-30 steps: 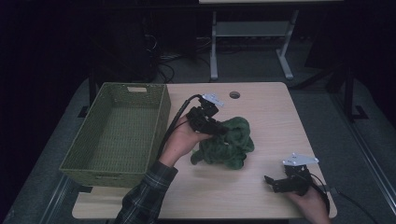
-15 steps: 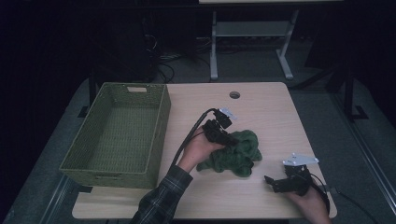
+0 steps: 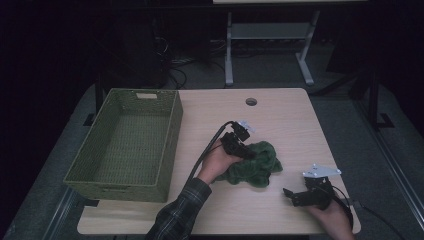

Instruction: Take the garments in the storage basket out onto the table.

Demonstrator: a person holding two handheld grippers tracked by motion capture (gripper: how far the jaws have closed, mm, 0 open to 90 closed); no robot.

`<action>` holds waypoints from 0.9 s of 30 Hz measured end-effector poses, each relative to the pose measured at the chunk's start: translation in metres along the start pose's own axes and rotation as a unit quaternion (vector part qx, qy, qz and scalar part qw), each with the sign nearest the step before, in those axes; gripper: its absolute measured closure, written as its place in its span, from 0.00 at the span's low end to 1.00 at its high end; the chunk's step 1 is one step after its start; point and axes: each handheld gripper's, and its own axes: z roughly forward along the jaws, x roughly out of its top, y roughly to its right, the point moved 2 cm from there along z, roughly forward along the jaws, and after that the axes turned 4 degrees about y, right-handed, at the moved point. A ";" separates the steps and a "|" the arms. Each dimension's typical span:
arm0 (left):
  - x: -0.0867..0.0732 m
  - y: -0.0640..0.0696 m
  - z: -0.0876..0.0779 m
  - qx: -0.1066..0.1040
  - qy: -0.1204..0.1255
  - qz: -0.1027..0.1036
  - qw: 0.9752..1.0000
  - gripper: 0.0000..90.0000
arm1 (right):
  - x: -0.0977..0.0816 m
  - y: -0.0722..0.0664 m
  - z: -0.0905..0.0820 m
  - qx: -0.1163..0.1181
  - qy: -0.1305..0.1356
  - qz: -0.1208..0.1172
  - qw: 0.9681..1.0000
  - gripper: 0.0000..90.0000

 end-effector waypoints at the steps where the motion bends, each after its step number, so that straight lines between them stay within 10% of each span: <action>1: 0.000 0.000 -0.001 0.000 0.001 0.002 1.000 0.76 | 0.000 0.000 0.000 0.000 0.000 0.000 1.000 0.03; 9: 0.007 0.010 -0.022 0.006 0.018 0.034 0.999 0.48 | 0.000 0.000 0.000 0.000 0.000 -0.001 1.000 0.03; 18: 0.009 0.032 -0.048 0.004 0.038 0.052 0.998 0.59 | 0.000 0.000 0.000 0.000 0.000 -0.001 1.000 0.03; 27: 0.004 0.046 -0.033 -0.003 0.010 0.077 0.997 0.64 | 0.000 0.000 0.000 0.000 0.000 -0.001 1.000 0.03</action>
